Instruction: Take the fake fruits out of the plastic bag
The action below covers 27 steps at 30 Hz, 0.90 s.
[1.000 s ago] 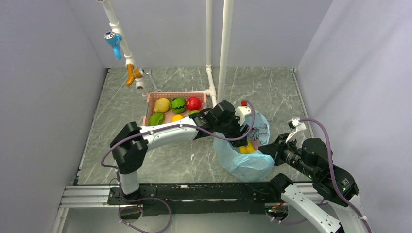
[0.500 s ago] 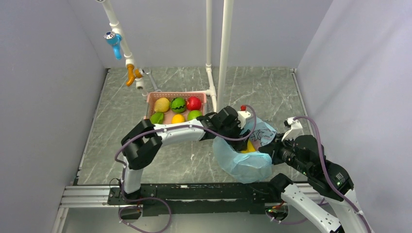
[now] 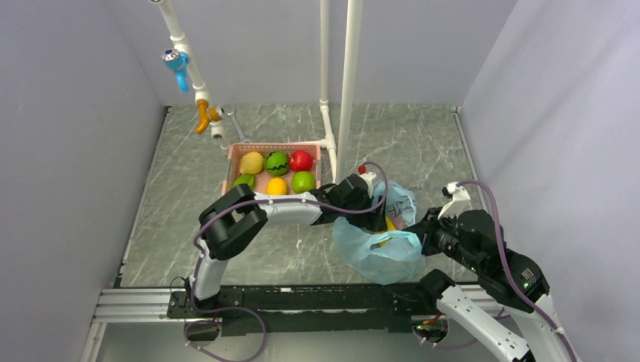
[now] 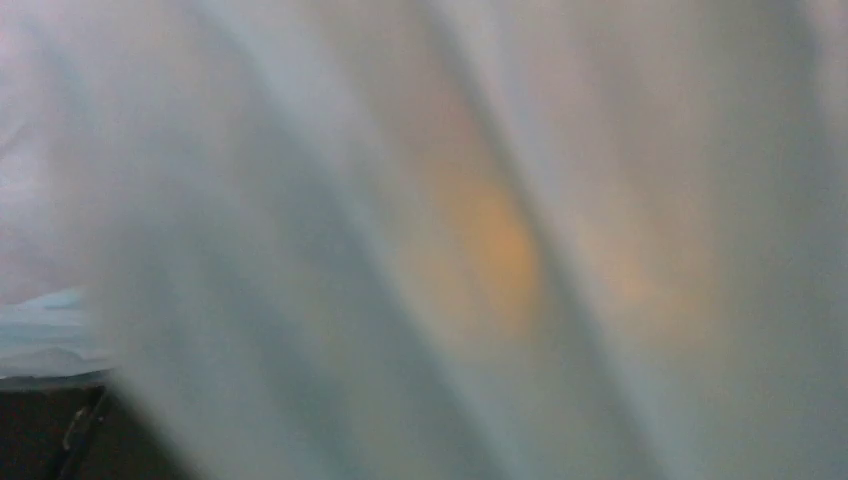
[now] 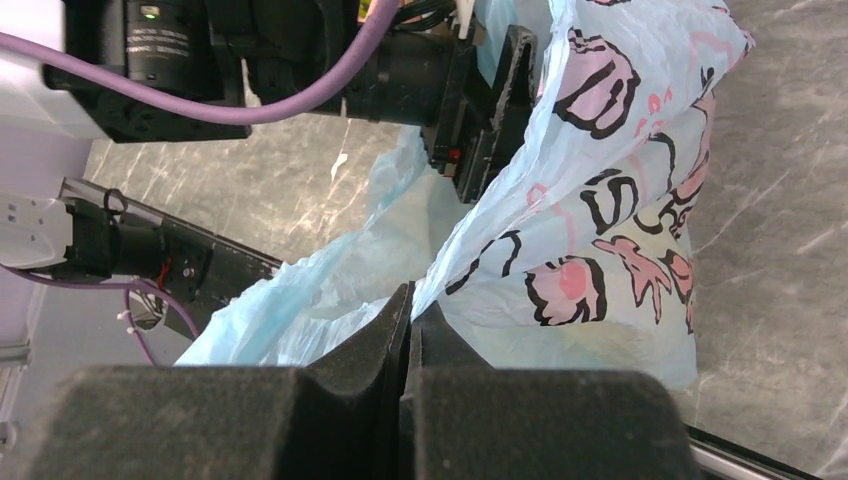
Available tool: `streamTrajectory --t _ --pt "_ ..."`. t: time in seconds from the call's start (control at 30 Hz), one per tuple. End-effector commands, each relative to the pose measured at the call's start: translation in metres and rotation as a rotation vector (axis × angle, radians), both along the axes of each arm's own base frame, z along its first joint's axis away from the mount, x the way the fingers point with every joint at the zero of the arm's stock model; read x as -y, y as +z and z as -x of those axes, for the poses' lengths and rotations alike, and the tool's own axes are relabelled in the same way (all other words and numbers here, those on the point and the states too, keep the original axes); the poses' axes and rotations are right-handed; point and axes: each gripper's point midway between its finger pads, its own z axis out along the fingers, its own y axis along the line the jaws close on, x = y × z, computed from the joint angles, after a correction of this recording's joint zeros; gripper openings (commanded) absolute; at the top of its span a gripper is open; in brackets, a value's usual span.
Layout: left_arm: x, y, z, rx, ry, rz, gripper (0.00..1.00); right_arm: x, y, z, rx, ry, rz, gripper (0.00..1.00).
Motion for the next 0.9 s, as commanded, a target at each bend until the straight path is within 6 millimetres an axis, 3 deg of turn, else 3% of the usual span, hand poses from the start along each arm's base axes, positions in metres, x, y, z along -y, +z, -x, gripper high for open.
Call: streamTrajectory --t 0.0,0.17,0.33,0.43,0.5,0.7,0.87 --pt "0.03 0.007 -0.006 -0.032 0.05 0.132 0.87 -0.003 0.007 -0.002 0.02 -0.001 -0.033 0.0" --pt "0.036 -0.001 -0.015 -0.032 0.109 0.166 0.75 -0.004 0.009 -0.002 0.021 -0.003 -0.037 0.0" --pt "0.034 -0.008 -0.018 -0.021 0.11 0.126 0.48 -0.001 0.01 -0.002 0.024 -0.01 -0.03 0.0" --pt "0.032 0.006 -0.013 -0.011 0.082 0.15 0.28 0.0 0.009 -0.002 0.025 -0.015 -0.023 0.0" --pt "0.031 0.021 -0.01 0.003 0.06 0.177 0.21 0.001 0.009 -0.003 0.025 -0.017 -0.021 0.0" --pt "0.024 0.058 -0.008 0.073 0.019 0.195 0.03 0.001 0.009 -0.004 0.03 -0.022 -0.017 0.0" --pt "0.016 0.075 -0.006 0.113 0.002 0.188 0.0 0.001 0.008 -0.004 0.029 -0.023 -0.017 0.0"
